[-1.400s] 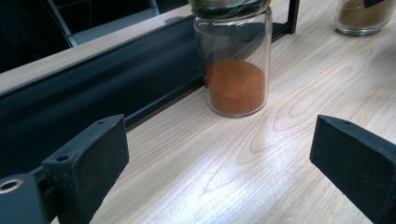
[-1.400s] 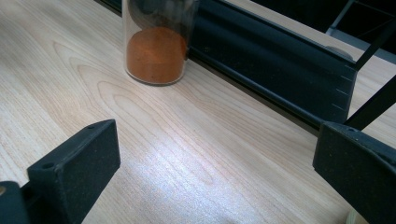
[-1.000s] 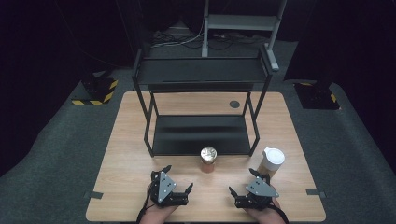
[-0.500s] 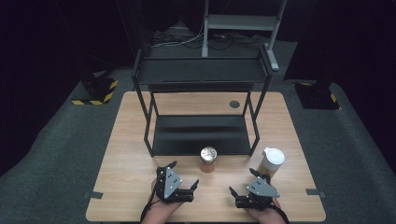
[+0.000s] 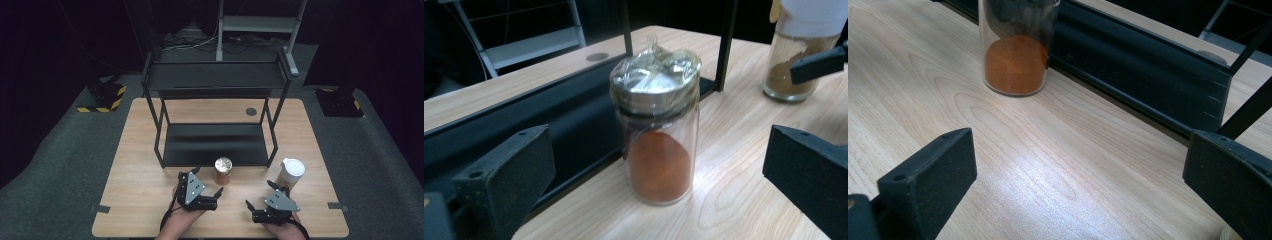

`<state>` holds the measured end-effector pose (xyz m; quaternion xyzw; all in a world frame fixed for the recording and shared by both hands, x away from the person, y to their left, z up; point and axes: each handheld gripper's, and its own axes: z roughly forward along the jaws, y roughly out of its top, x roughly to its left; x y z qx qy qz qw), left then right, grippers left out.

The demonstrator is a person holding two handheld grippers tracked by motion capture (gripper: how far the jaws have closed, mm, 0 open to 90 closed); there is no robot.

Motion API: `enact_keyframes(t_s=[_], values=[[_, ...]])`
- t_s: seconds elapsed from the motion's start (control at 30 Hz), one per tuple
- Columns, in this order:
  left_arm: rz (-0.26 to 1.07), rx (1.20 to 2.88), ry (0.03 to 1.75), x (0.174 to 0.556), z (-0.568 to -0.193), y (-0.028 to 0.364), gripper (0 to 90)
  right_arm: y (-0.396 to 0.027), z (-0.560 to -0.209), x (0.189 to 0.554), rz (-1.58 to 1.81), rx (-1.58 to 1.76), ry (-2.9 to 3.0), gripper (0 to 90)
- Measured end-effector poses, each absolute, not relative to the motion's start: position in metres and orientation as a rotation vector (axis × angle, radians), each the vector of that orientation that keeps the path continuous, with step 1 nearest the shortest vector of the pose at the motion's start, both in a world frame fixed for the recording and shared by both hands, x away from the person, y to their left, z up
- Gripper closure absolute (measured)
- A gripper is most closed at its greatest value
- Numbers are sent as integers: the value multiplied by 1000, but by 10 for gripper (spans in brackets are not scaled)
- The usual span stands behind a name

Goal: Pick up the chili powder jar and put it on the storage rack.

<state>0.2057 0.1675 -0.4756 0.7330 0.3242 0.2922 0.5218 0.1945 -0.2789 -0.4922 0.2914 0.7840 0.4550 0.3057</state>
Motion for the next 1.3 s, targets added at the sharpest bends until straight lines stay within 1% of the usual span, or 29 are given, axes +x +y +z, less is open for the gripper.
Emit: enact_keyframes(t_s=[0.33, 0.57, 1.1, 1.3], values=[[669, 1748, 775, 223, -472, 162, 4, -280, -492, 196, 1209, 775, 2082, 0], [642, 1729, 776, 232, -476, 158, 4, -281, -492, 196, 1216, 774, 2082, 0], [625, 1715, 772, 247, -484, 146, 4, -281, -493, 195, 1219, 769, 2077, 0], [623, 1695, 771, 252, -489, 141, 44, -282, -493, 196, 1224, 772, 2077, 0]])
